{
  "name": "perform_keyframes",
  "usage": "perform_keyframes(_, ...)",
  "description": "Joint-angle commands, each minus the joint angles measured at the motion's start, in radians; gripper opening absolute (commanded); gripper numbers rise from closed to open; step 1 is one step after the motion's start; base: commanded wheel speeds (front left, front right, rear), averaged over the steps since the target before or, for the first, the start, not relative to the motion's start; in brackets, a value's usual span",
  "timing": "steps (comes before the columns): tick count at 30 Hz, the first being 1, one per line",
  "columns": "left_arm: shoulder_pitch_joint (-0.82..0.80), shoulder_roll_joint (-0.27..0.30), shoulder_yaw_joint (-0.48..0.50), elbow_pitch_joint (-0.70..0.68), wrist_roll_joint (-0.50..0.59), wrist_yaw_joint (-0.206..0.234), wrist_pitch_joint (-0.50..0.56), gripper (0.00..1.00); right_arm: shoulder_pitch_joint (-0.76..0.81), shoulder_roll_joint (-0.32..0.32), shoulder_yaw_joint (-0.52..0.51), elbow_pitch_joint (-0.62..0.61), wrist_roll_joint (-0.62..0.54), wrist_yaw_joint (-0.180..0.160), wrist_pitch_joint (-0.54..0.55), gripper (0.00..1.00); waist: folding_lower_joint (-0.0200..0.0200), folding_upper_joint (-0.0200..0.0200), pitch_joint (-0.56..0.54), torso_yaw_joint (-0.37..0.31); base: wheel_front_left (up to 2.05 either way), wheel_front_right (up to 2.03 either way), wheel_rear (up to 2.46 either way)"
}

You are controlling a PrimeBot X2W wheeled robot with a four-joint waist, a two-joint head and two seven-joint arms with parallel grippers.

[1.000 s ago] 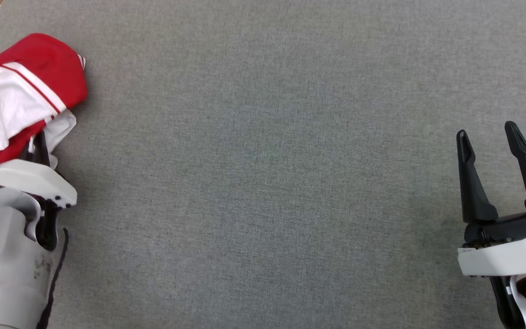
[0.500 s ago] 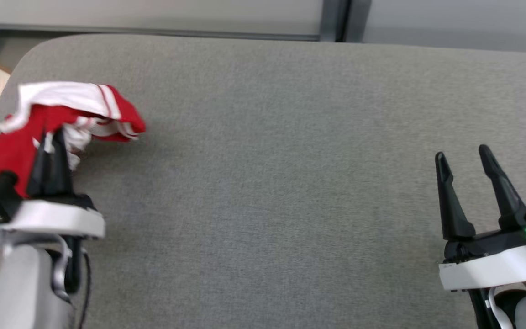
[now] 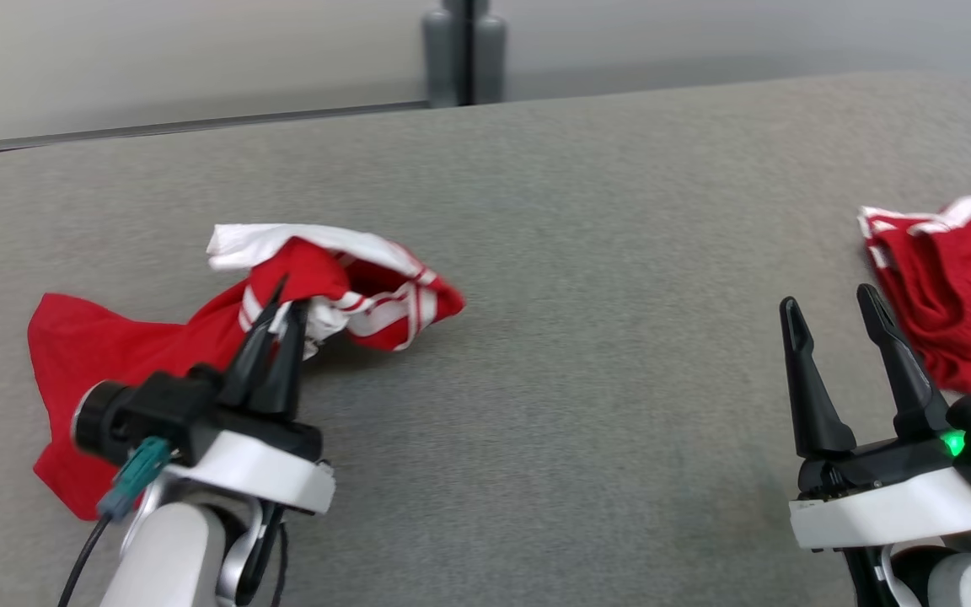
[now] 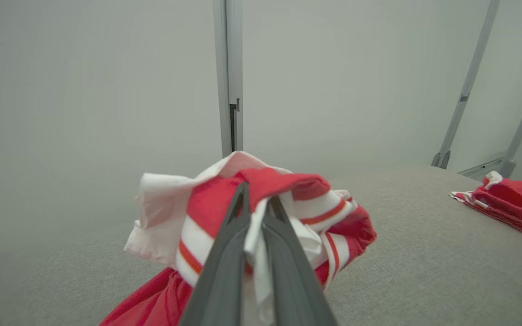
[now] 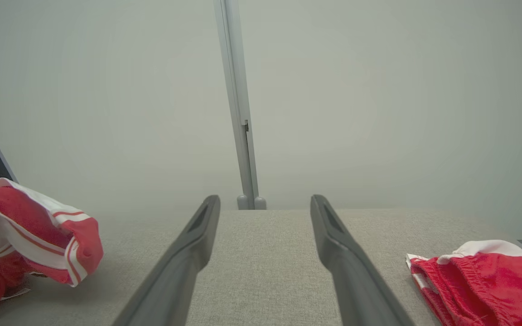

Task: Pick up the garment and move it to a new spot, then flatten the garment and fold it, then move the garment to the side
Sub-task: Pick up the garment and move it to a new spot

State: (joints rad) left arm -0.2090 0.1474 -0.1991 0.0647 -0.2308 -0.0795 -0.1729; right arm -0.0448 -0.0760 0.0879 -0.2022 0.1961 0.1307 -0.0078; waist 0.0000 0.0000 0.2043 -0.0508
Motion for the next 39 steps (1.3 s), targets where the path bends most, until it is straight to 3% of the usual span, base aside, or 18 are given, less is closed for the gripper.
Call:
perform_keyframes(1, -0.029, -0.003, -0.016, 0.005, 0.001, -0.011, 0.004, 0.0, -0.011, 0.003, 0.0, 0.004, 0.008, 0.0, -0.009, 1.0, 0.0, 0.0, 0.044, -0.078, 0.0, 0.0, 0.0)
perform_keyframes(9, -0.118, -0.031, -0.222, 0.103, 0.012, -0.047, 0.027, 0.0, -0.014, 0.019, 0.009, 0.043, 0.034, 0.0, -0.065, 1.0, 0.0, 0.0, 0.118, -0.234, 0.0, 0.0, 0.0)
perform_keyframes(14, -0.156, -0.04, -0.353, 0.159, -0.009, -0.051, 0.033, 0.0, -0.016, 0.024, 0.011, 0.065, 0.042, 0.0, -0.096, 1.0, 0.0, 0.0, 0.144, -0.273, 0.0, 0.0, 0.0)
perform_keyframes(15, -0.159, -0.041, -0.368, 0.171, -0.023, -0.051, 0.037, 0.28, -0.016, 0.024, 0.01, 0.07, 0.045, 0.0, -0.1, 1.0, 0.0, 0.0, 0.146, -0.274, 0.0, 0.0, 0.0)
perform_keyframes(16, -0.164, -0.042, -0.383, 0.179, -0.029, -0.051, 0.033, 0.79, -0.016, 0.024, 0.009, 0.075, 0.046, 0.0, -0.105, 1.0, 0.0, 0.0, 0.146, -0.274, 0.0, 0.0, 0.0)
perform_keyframes(17, -0.175, -0.04, -0.401, 0.183, -0.033, -0.051, 0.027, 1.0, -0.017, 0.024, 0.005, 0.078, 0.046, 0.0, -0.107, 1.0, 0.0, 0.0, 0.146, -0.27, 0.0, 0.0, 0.0)
perform_keyframes(26, -0.191, -0.015, -0.405, 0.165, -0.068, -0.036, -0.043, 1.0, -0.021, 0.024, -0.01, 0.079, 0.02, 0.0, -0.092, 1.0, 0.0, 0.0, 0.083, -0.178, 0.0, 0.0, 0.0)
perform_keyframes(34, -0.118, 0.049, -0.201, 0.118, -0.14, 0.075, -0.086, 1.0, 0.003, 0.019, -0.029, 0.065, 0.003, 0.0, -0.052, 1.0, 0.0, 0.0, 0.0, -0.071, 0.0, 0.0, 0.0)
perform_keyframes(39, -0.053, 0.104, -0.065, 0.115, -0.183, 0.116, -0.091, 1.0, 0.025, 0.008, -0.042, 0.052, -0.001, 0.0, -0.027, 1.0, 0.0, 0.0, -0.037, -0.013, 0.0, 0.0, 0.0)
